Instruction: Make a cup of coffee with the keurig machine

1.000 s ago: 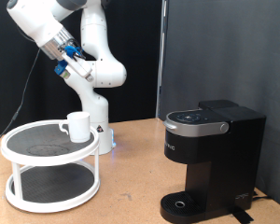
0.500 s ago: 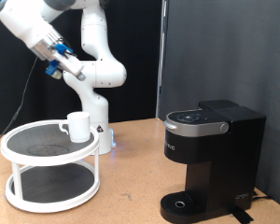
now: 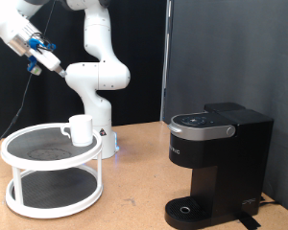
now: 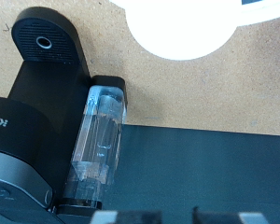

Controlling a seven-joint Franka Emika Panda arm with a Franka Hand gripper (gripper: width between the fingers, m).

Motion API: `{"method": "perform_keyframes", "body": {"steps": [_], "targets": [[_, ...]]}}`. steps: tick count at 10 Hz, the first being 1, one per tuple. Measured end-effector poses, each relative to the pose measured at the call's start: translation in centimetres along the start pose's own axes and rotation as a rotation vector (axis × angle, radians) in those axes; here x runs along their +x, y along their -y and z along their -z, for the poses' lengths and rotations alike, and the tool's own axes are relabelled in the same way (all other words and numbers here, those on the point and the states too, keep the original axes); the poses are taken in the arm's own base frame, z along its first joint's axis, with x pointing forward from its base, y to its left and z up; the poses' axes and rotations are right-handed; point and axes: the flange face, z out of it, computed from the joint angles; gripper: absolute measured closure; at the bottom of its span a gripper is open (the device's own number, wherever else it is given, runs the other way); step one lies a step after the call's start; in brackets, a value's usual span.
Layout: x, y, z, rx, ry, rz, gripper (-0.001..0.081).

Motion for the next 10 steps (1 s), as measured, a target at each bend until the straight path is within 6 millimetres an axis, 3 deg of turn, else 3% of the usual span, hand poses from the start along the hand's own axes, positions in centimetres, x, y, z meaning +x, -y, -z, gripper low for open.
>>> {"method": "perform_keyframes", "body": {"steps": [2,6,7,8,9,10], "targets": [[0.7,0.6,0.5,0.002,-0.030,0.009,0.0806],[1.9,2.6,-0.6,0.025,-0.072,0.004,0.0806],[2.2,3.1,-1.0,0.032,-0.075,0.009,0.0715],[2.5,3.4,-1.4,0.038,-0.075,0.013,0.0715],[2.9,3.6,-1.9,0.038,-0.075,0.015,0.0512],[3.5,3.9,-2.7,0.035,-0.082,0.010,0.0376]]}}
